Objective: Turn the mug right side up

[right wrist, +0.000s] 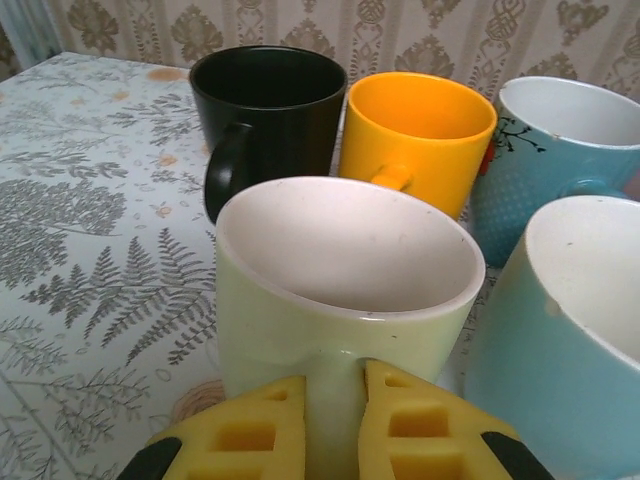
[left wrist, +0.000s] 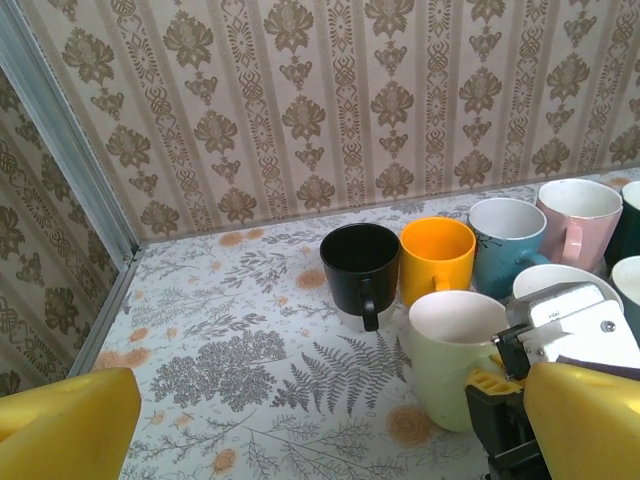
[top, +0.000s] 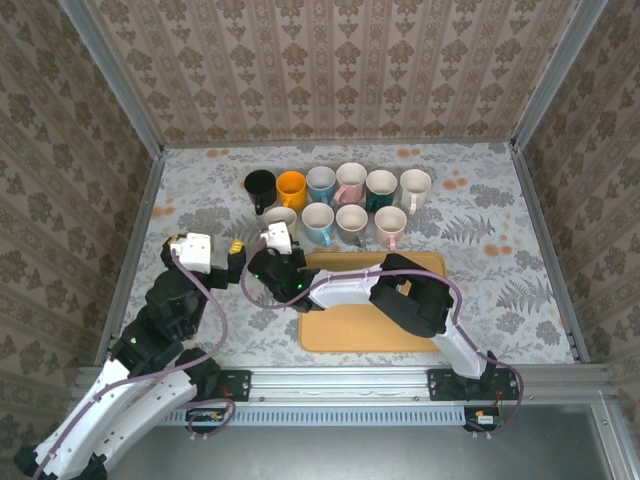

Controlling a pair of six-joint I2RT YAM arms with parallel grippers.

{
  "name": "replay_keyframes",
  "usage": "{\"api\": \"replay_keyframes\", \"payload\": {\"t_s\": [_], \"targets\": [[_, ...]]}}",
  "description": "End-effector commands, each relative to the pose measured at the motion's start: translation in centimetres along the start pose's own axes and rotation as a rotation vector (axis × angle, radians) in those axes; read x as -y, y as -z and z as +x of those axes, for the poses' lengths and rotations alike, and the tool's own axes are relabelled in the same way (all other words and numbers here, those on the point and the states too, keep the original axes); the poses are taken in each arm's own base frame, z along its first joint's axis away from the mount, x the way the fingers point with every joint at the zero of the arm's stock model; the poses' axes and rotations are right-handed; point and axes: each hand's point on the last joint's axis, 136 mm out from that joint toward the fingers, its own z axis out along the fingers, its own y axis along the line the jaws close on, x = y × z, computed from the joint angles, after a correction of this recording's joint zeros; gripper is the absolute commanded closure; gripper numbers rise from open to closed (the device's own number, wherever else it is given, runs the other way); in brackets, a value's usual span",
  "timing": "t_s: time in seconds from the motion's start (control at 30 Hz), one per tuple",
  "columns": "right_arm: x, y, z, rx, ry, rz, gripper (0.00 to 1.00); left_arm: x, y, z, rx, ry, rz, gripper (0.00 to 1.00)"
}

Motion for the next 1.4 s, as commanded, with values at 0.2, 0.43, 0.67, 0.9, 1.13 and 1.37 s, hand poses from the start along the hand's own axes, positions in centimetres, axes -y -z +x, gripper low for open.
{"api": "replay_keyframes", "payload": {"t_s": [0.2, 0.43, 0.67, 0.9, 1.13, 1.37], "targets": [[1.1, -1.5, 0.4, 0.002, 0.014, 0.064, 0.87, 0.6, -0.2, -0.2, 0.017, 0.019, 0.029, 0.0], [0.9, -1.3, 0.3, -0.003, 0.017, 0.038, 0.63, 0.5, -0.3, -0.1, 0.008, 0.018, 0.017, 0.0], [1.4, -0.7, 0.7, -0.018, -0.009, 0.027, 0.57, 0.3, -0.4, 0.0, 0.002, 0.012, 0.007, 0.0], [2.0, 0.4, -0.2, -0.024, -0.078, -0.001, 0.51, 0.3, -0.3, 0.2, -0.008, 0.008, 0.008, 0.0], [0.8, 2.9, -3.7, -0.007, -0.064, -0.158, 0.13, 0.7, -0.6, 0.5, -0.023, -0.004, 0.024, 0.0], [2.8, 8.7, -10.9, 0.048, -0.092, -0.397, 0.0, 4.4, -2.1, 2.3, -0.066, -0.102, 0.178, 0.0]]}}
